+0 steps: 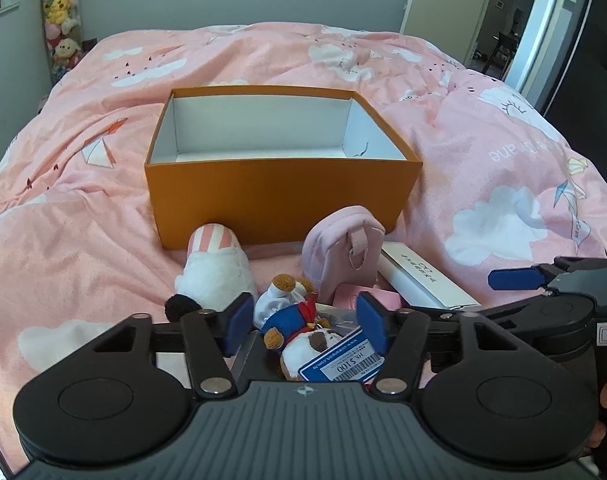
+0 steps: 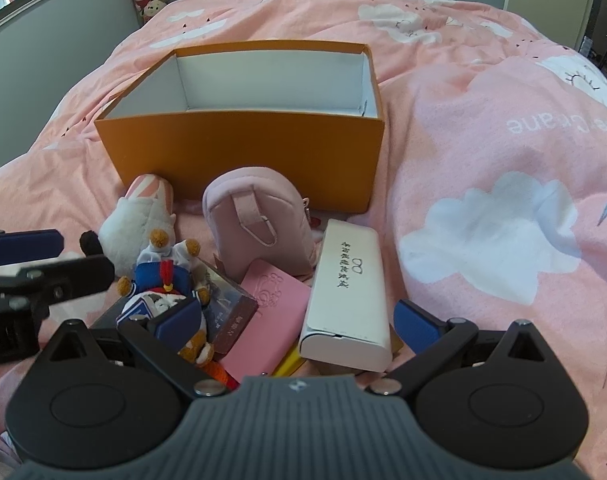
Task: Organize objects
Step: 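Move the right tool toward the glasses case while the left tool approaches the pile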
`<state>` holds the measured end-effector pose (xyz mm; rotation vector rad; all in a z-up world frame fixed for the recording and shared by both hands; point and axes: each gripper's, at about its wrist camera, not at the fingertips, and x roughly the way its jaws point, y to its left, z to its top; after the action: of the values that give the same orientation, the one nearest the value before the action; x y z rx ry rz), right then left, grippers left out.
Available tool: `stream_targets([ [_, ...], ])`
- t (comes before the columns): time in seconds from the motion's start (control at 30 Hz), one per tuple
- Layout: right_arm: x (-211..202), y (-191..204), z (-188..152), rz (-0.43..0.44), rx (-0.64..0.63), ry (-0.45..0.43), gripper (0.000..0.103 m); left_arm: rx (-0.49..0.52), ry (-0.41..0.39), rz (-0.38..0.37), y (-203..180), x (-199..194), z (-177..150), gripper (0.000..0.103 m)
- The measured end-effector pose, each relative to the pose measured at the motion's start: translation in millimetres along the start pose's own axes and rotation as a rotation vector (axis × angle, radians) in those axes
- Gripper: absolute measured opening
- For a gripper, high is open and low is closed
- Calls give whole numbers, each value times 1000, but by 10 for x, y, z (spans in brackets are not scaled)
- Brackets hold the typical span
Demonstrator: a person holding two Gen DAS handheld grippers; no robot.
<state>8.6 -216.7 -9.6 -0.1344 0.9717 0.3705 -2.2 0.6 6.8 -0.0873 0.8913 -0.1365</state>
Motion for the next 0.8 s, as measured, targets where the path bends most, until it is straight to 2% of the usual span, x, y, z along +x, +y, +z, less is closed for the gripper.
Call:
stream_targets([
  [0.13, 31, -10, 39, 37, -3, 7, 101, -51, 21, -17, 147, 18, 56, 56],
  [0.27, 78, -1, 117, 76, -24, 23, 82, -115, 69, -28, 330, 77, 106, 46],
  [0.43, 195, 2, 218, 130, -36, 61, 67, -120, 120, -16, 448, 150, 116, 35],
  [0.5, 244, 7, 252, 145, -43, 76, 58, -124, 134, -29, 464, 178, 114, 33],
  [0.63, 305, -4, 295, 146, -50, 88, 56, -105, 161, -85, 399, 243, 100, 29],
  [0.8, 389, -129, 317, 102, -49, 113, 56, -87, 187, -147, 260, 341, 119, 28],
])
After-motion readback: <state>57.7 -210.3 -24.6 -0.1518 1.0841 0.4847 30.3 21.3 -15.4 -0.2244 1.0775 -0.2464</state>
